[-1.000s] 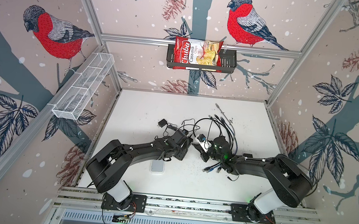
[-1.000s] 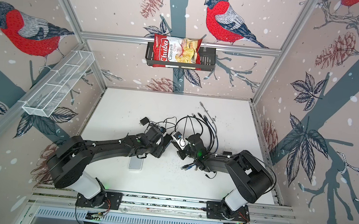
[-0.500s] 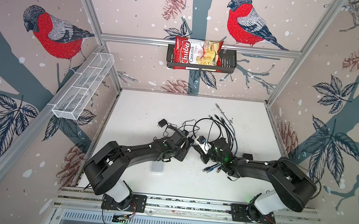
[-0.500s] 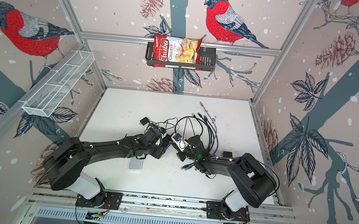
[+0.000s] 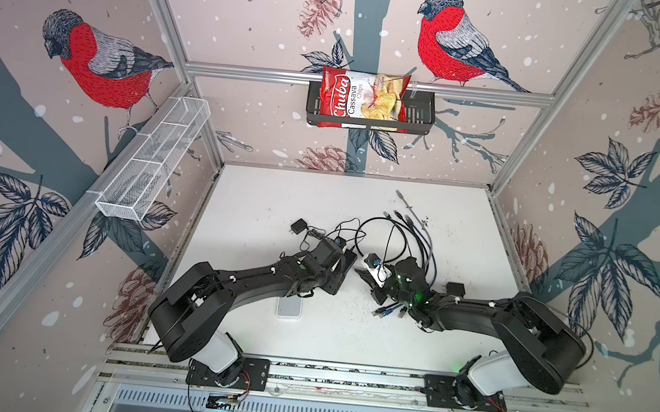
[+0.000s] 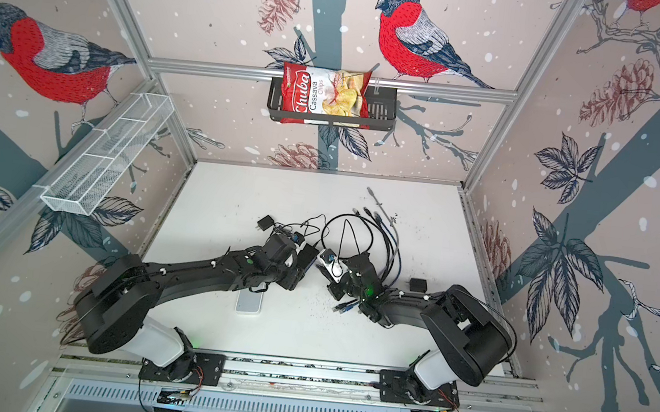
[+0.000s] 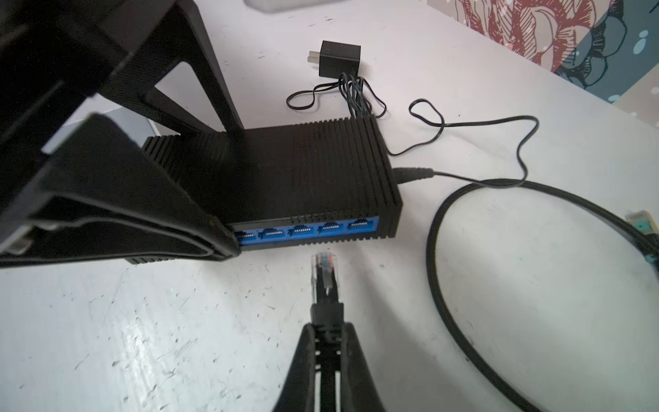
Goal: Insert the plug into the switch port
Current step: 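Align the plug with a blue port on the switch using the right gripper, then push the plug into the port with the right gripper while the left holds the switch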
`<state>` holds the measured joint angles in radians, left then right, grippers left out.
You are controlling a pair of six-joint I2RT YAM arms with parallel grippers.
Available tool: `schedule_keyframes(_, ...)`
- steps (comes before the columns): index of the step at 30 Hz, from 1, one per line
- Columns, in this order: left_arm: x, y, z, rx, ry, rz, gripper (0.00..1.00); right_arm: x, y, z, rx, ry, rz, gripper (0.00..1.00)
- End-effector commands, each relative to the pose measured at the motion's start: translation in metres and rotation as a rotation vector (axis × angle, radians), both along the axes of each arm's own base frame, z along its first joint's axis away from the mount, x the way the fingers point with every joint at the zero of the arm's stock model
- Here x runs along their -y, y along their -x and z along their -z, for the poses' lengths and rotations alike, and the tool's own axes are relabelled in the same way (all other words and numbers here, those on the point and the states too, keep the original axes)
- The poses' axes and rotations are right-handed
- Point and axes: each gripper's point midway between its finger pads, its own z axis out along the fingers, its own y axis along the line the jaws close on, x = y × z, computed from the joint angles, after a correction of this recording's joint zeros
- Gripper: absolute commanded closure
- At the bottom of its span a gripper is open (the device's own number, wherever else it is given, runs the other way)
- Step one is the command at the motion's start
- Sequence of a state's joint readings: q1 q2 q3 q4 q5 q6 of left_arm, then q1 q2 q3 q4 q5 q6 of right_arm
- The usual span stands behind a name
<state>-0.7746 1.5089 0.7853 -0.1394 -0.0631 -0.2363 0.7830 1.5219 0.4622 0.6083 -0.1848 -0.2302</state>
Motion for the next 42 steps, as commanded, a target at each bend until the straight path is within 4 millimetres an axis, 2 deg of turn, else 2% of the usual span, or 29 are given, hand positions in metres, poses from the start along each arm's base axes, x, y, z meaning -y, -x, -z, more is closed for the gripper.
schedule_keyframes(1,0.008,-0.002,-0.004,0.013,0.038,0.019,0.61,-0.008,-0.004,-0.013,0.025,-0.048,-0.005,1.00)
schedule_keyframes(6,0.010,0.001,0.000,-0.004,0.039,0.026,0.61,-0.013,-0.007,-0.018,0.042,-0.052,-0.019,1.00)
schedule_keyframes(13,0.010,0.000,-0.005,0.013,0.048,0.023,0.61,-0.013,-0.011,-0.011,0.044,-0.015,-0.019,1.00)
schedule_keyframes(30,0.007,-0.004,-0.003,0.023,0.022,0.009,0.61,-0.005,0.000,-0.003,0.029,0.016,-0.025,1.00)
schedule_keyframes(42,0.013,0.003,0.001,-0.002,0.033,0.054,0.61,-0.012,-0.010,-0.009,0.059,0.010,-0.017,1.00)
